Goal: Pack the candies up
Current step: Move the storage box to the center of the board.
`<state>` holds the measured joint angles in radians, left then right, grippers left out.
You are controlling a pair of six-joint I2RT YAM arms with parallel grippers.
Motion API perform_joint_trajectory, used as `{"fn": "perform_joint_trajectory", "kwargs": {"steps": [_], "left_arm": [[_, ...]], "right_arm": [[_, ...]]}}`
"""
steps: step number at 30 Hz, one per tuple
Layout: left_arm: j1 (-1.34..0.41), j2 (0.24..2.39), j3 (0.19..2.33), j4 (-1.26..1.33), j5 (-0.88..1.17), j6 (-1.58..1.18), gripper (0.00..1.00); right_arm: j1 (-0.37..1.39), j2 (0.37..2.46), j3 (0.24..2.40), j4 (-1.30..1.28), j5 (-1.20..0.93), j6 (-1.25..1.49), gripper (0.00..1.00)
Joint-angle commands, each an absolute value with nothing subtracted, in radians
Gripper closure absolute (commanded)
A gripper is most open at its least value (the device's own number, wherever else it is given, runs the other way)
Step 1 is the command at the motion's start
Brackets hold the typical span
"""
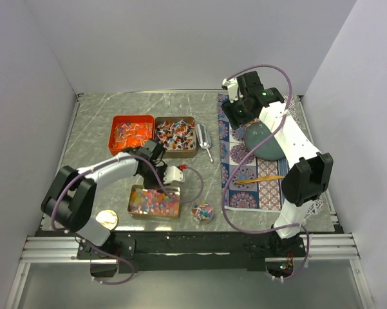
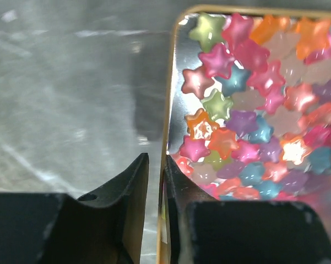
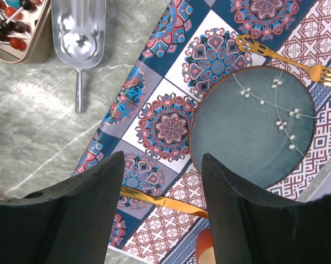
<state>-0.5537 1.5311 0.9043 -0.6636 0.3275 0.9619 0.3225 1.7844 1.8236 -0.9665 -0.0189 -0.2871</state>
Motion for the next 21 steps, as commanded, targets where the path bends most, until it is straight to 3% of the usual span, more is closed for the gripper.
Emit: {"fn": "perform_joint_trajectory", "kwargs": {"steps": [1,12,16,21], "left_arm": [[-0.486,1.597,0.985,-0.583,0.292,1.052,0.77],[-0.394,1.762,1.196,-0.577,0.290,1.172,0.73],[-0.396,1.727,1.331,-0.737,0.348,1.152,0.56],[-0.394,1.519,1.443,-0.885,0.446,1.027,0.37]], "right_arm": [[0.316,1.724,1.816,-0.957,-0.011,-0.302,0.35],[0.316,1.735,1.824,-0.954,-0.008,-0.307,0.35],[0.316,1.736,1.832,-0.959,-0.012,-0.308,0.35],[0.304,1.709,1.781,-0.976,-0.080,-0.359,0.36]]}}
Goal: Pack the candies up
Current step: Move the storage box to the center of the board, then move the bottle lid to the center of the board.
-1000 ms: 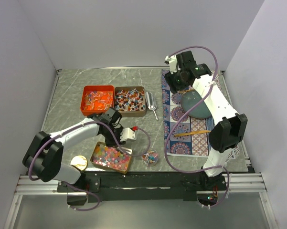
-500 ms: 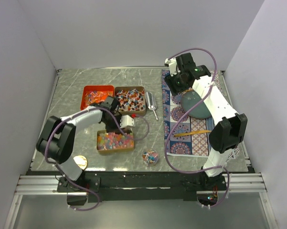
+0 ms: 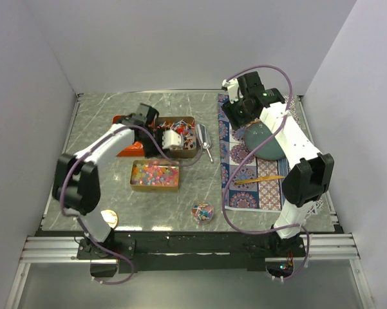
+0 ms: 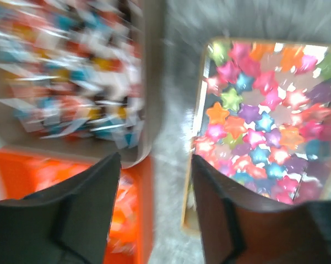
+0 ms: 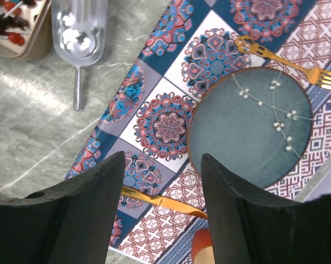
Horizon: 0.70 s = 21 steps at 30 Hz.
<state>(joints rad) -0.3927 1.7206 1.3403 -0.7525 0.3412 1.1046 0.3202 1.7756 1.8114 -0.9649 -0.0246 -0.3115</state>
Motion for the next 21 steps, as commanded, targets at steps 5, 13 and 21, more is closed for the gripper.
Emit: {"fn": "perform_joint_trajectory", "kwargs": {"steps": [5,13,21], "left_arm": [[-0.352,1.390,1.364,-0.874,0.387,0.878,0.33],[-0.031,1.329,1.244,-1.234,0.348,0.971,0.33],[0.351,1.306,1.063,-1.364,0.256,1.360,0.03]], "right_arm": [[0.305,1.535,1.479,-0.850,-0.283,-0.590,0.37],[0.397,1.362,1.178,-0.791,-0.396,-0.692,0.34],[0.455,1.378,1.212,-0.790,-0.393,-0.684,0.27]]}}
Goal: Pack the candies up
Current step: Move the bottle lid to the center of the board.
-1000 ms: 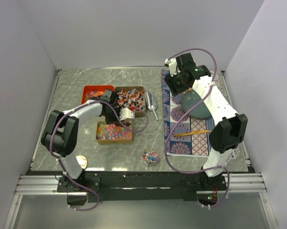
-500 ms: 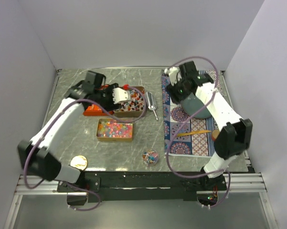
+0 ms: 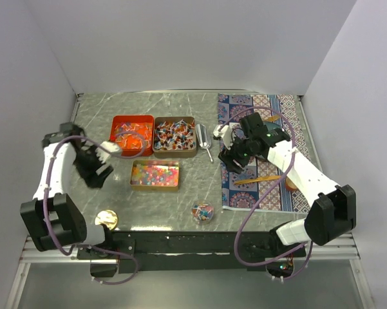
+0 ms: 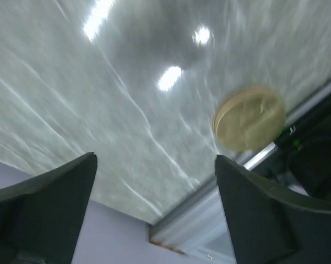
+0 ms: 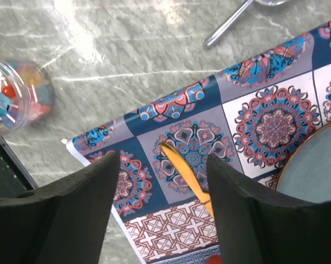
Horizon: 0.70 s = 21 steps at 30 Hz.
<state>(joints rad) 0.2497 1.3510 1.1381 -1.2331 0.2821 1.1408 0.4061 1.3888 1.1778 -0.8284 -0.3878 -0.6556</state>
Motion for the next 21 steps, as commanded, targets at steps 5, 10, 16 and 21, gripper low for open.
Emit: {"fn": "perform_joint_trajectory", "kwargs": {"steps": [5,10,16,21], "left_arm": [[0.414,1.204,0.849,-1.212,0.212,1.457,0.03],[0.431,1.195,0.769,-1.154,0.215,1.487,0.01],[0.423,1.166,0.631,-0.965,0.270,1.483,0.02],[0.332,1.180,0.600,-0.861,0.351,1.407,0.02]], "right_arm": [[0.543,1.356,1.224,-0.718,-0.420,-0.716,0.25],[0.643,1.466,1.403,-0.736,-0.397,-0.626,0.25],[0.643,1.499,1.468,-0.773,-0.367,-0.601,0.25],[0.643,1.474,1.451,-0.785,-0.327,-0.597,0.25]]}}
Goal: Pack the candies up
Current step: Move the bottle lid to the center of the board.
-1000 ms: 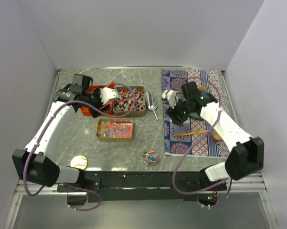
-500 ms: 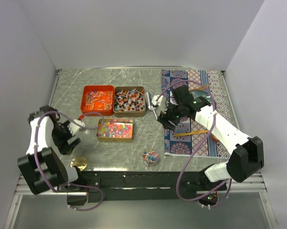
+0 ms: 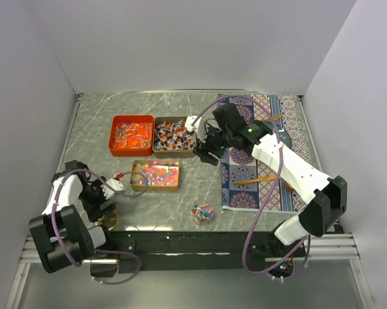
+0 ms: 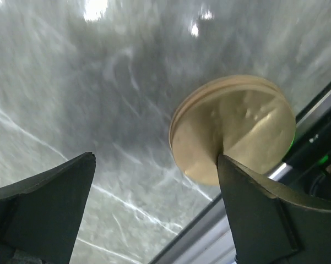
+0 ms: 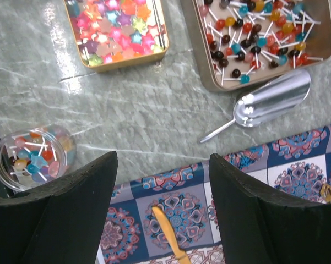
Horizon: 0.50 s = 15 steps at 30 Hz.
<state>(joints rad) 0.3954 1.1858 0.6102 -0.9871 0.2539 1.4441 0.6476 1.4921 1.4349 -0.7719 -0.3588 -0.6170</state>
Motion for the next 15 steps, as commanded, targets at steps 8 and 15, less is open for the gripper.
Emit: {"fn": "perform_joint_trajectory", "kwargs": {"steps": [8,15], "left_arm": [[0.088,1.218,0.589,-0.701,0.393,1.204,0.02],[-0.095,1.310,0.690,-0.620,0.440,0.981,0.03]], "right_arm": [[0.643,1.445,1.419,-0.782,-0.268,-0.612,0.25],[0.643,1.434,1.401,-0.775,-0.244,-0.621,0.25]]}}
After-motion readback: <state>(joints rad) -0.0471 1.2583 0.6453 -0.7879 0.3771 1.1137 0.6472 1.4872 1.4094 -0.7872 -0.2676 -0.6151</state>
